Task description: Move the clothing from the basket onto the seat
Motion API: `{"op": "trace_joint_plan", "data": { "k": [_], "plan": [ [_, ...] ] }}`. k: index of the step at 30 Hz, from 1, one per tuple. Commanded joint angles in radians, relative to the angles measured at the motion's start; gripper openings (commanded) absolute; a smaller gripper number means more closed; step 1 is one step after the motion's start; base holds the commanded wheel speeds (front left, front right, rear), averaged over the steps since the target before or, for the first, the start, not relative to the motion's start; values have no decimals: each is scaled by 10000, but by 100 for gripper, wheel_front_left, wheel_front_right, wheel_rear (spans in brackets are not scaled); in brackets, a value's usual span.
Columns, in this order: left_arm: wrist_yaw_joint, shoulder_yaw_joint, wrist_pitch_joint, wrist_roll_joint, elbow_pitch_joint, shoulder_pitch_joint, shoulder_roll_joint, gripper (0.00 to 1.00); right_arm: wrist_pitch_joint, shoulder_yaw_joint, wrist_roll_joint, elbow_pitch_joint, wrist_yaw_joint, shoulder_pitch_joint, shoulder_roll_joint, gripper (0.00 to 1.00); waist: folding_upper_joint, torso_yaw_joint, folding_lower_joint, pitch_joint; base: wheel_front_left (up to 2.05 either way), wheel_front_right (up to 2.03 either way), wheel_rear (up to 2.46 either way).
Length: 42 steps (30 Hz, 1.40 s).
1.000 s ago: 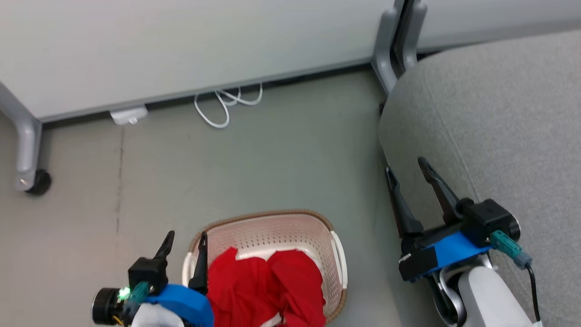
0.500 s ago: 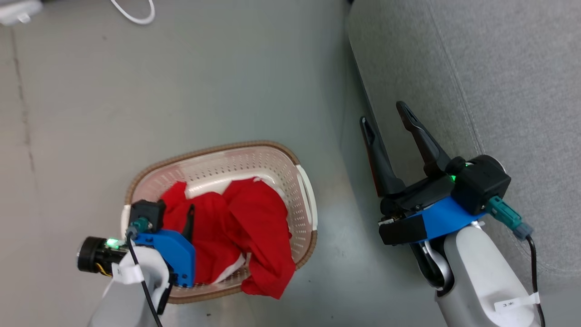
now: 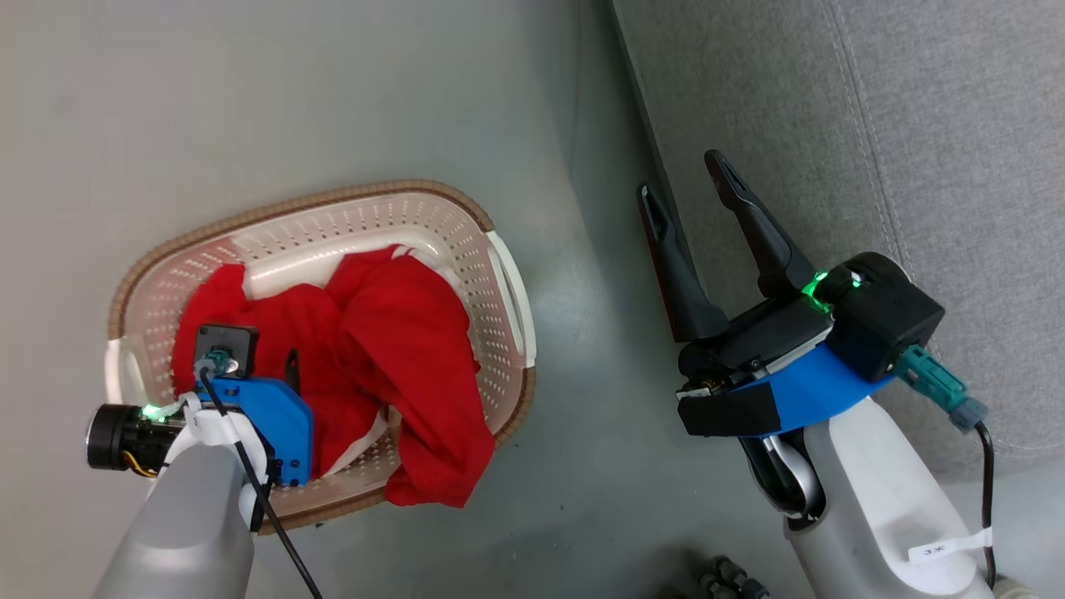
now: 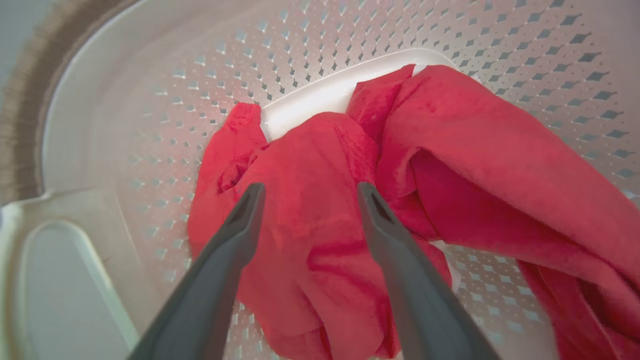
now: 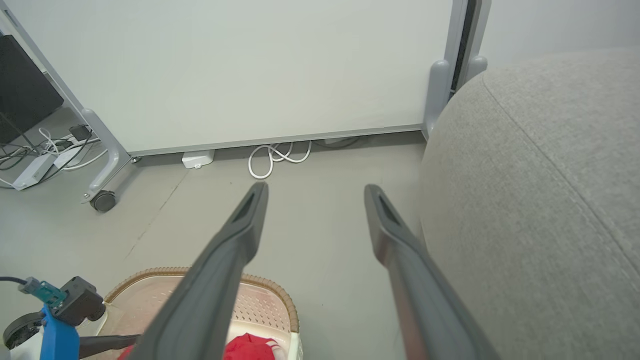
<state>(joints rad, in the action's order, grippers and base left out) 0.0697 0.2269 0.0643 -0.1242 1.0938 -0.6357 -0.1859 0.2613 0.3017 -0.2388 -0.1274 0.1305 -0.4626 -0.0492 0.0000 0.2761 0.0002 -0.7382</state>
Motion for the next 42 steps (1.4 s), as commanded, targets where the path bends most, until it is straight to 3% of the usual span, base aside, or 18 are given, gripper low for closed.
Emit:
{"op": "trace_joint_plan", "data": {
  "k": [1,13,18,20,21,22,23,24,42],
  "plan": [
    [-80,-27,18,-33,96,-285,-70,100,54,33,-80,95,4,-142,-23,100,0,167,-2,-295,0,0,0],
    [-669,300,-461,148,1174,-928,-134,100,55,310,-374,388,4,-243,-23,100,0,406,-2,-852,0,0,0],
    [-742,431,-584,159,1345,-1101,-109,100,55,367,-467,469,4,-277,-23,100,0,480,-2,-998,0,0,0],
    [-526,449,-699,113,1421,-1216,-380,100,55,384,-525,489,4,-276,-23,100,0,496,-2,-1040,0,0,0],
    [-447,448,-764,87,1460,-1253,-446,87,55,396,-545,496,4,-274,-23,100,0,505,-2,-1057,0,0,0],
    [-379,453,-827,69,1490,-1276,-463,45,55,413,-558,496,4,-276,-23,100,0,515,-2,-1073,0,0,0],
    [-340,462,-855,40,1500,-1296,-479,15,56,419,-590,493,4,-282,-23,100,0,524,-2,-1086,0,0,0],
    [-285,471,-857,12,1507,-1317,-472,0,56,427,-619,492,4,-290,-23,100,0,530,-2,-1096,0,0,0],
    [120,578,-869,-417,1730,-1562,-600,0,56,435,-602,359,4,-373,-23,100,0,492,-2,-947,0,0,0]
  ]
}}
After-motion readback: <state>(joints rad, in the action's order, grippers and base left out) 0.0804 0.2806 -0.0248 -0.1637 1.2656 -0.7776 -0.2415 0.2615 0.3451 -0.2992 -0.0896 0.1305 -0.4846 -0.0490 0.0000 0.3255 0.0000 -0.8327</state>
